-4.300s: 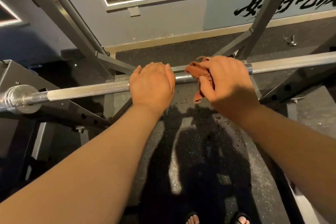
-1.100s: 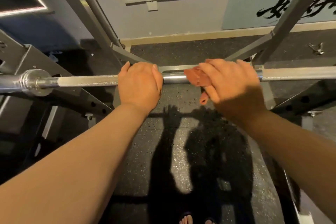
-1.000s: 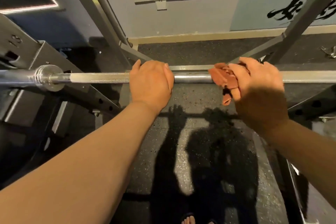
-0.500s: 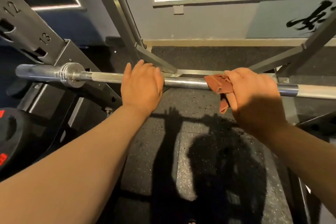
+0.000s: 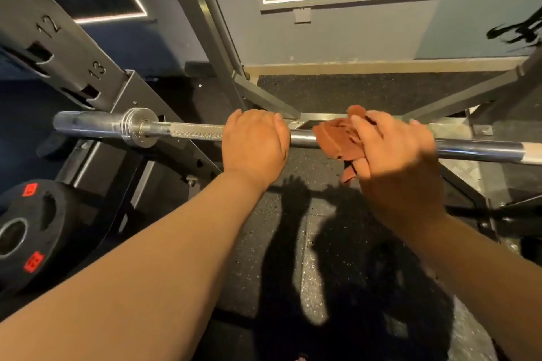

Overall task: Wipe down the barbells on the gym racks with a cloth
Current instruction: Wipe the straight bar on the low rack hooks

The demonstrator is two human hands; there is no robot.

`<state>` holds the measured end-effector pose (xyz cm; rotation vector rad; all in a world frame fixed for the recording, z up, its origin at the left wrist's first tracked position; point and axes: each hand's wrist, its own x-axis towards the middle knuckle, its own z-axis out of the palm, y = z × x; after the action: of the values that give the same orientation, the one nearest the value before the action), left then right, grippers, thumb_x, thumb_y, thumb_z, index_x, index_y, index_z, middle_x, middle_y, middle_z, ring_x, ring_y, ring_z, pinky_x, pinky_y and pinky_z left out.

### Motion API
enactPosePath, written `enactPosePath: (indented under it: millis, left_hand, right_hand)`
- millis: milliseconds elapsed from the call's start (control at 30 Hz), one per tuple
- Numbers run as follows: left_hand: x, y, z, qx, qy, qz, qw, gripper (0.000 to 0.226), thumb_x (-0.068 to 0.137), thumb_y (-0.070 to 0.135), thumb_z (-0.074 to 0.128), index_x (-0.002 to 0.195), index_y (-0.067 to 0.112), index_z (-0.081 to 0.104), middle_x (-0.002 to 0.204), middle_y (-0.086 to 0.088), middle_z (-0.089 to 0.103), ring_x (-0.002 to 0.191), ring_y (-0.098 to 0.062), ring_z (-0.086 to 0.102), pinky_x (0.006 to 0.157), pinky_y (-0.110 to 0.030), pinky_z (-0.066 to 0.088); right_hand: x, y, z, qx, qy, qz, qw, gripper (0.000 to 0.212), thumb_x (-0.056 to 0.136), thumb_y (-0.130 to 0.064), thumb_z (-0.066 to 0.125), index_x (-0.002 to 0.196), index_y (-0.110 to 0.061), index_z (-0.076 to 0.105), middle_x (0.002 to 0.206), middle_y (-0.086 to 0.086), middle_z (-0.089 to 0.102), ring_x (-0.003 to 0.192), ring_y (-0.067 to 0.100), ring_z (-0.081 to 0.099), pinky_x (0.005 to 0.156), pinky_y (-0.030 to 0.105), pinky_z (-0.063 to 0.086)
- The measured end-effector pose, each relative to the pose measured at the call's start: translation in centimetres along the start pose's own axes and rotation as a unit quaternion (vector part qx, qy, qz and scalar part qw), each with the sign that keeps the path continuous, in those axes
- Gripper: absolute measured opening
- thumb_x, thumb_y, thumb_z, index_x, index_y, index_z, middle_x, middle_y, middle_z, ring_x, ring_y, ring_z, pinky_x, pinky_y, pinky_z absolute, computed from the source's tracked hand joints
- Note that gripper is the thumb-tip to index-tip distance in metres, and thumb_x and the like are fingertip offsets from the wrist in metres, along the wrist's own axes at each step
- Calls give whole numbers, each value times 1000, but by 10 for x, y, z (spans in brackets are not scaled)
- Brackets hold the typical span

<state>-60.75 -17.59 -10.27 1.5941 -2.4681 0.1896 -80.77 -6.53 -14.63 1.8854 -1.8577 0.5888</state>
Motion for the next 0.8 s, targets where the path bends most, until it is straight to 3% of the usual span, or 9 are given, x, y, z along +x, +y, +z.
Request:
enactPosePath:
  millis: [67,167,267,367,533,600,633,700,800]
  left_hand:
    - [1,-3,3,0,5,-1,1000,20,102,32,47,92,26,62,84,11,43,81,-10,41,102,-38,44]
    - [1,-3,6,-2,11,0,1000,22,103,31,45,92,25,63,84,11,43,81,-9,40,103,-38,44]
    - [3,-1,4,-5,27,8,1000,29,104,30,41,90,24,65,80,9,50,79,-13,53,98,-38,45]
    - [2,-5,4,-22,26,8,999,39,105,31,32,84,23,64,76,7,55,73,-15,54,89,-39,47]
    - [7,-5,2,-33,33,5,999,42,104,34,30,75,24,58,70,6,51,68,-19,47,83,-40,44]
    - [6,-5,7,-51,27,-13,998,49,105,36,25,86,22,67,85,3,65,85,-21,60,100,-41,42]
    - [3,-2,8,-79,21,-31,996,52,105,36,21,98,21,71,102,0,69,105,-23,62,112,-43,35]
    - [-6,12,3,-153,24,-84,984,56,106,36,17,128,17,64,139,-5,58,143,-26,39,125,-46,14]
    - [-13,54,-1,-181,30,-16,983,60,104,39,14,147,18,49,153,-3,45,149,-25,28,124,-47,14]
  right_hand:
    - [-7,-4,-1,-23,-32,81,996,52,110,-38,42,146,-1,52,141,23,57,125,39,56,106,50,37]
    - [13,-45,4,21,26,132,991,39,108,-20,40,134,0,61,130,20,64,116,36,60,106,48,38]
    - [29,-81,7,103,-3,84,991,44,102,-21,46,138,0,57,141,19,59,130,36,55,118,50,35]
    - [32,-67,-3,141,-28,-5,990,45,103,-26,50,140,-2,58,145,18,58,131,32,57,117,47,37]
    - [29,-8,-12,23,-83,6,996,69,103,-61,45,137,-3,61,143,22,58,120,38,61,100,50,46]
    - [30,-13,-7,13,-73,7,997,65,104,-57,44,129,-1,65,136,24,62,112,41,64,94,48,48]
    - [30,-17,-5,9,-62,5,998,62,105,-53,44,125,1,66,133,26,63,107,41,66,92,48,49]
    - [31,-20,-5,5,-45,-3,999,59,105,-49,45,123,2,67,130,27,64,103,43,66,89,49,49]
    - [31,-10,-5,31,-55,-46,997,58,103,-45,49,131,4,61,133,29,61,117,43,63,97,53,50]
